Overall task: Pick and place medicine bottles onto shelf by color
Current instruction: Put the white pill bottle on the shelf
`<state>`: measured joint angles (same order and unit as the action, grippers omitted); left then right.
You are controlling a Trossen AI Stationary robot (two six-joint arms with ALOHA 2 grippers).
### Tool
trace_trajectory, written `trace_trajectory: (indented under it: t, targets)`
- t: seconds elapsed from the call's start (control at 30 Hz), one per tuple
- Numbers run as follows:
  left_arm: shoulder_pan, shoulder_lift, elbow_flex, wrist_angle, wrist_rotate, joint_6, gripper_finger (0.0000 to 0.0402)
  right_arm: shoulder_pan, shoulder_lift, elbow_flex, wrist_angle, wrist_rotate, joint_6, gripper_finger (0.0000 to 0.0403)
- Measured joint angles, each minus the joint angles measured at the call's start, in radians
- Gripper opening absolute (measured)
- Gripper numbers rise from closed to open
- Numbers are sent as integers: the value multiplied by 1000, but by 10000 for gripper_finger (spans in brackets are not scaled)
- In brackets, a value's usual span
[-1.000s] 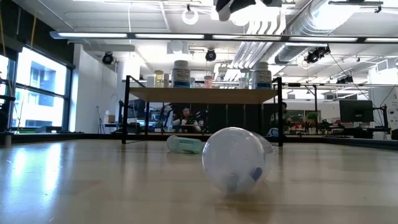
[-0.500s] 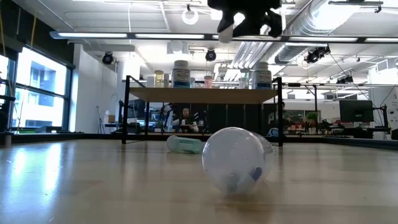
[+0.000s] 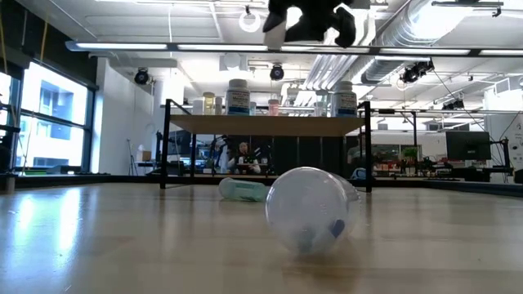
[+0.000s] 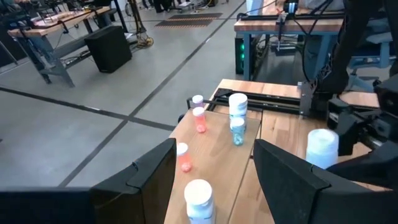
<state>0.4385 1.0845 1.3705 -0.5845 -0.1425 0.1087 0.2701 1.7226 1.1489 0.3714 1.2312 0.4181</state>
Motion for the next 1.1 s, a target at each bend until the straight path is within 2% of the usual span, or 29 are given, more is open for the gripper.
trace_trajectory:
  t: [0.1, 0.3, 0.53, 0.73, 1.1]
  targets:
    - [0, 0, 0, -7, 0, 0, 204, -1, 31, 30, 0, 9, -8, 140]
    - [0, 0, 0, -34, -3, 20, 204, -48, 131, 45, -7, 130, 20, 140]
    - [0, 0, 0, -67, -22, 34, 204, -132, 224, 45, 48, 75, 74, 140]
    - [0, 0, 0, -94, -68, 60, 204, -176, 271, 45, 55, 83, 72, 140]
    - [0, 0, 0, -101, -79, 85, 204, -247, 276, 45, 79, 57, 26, 140]
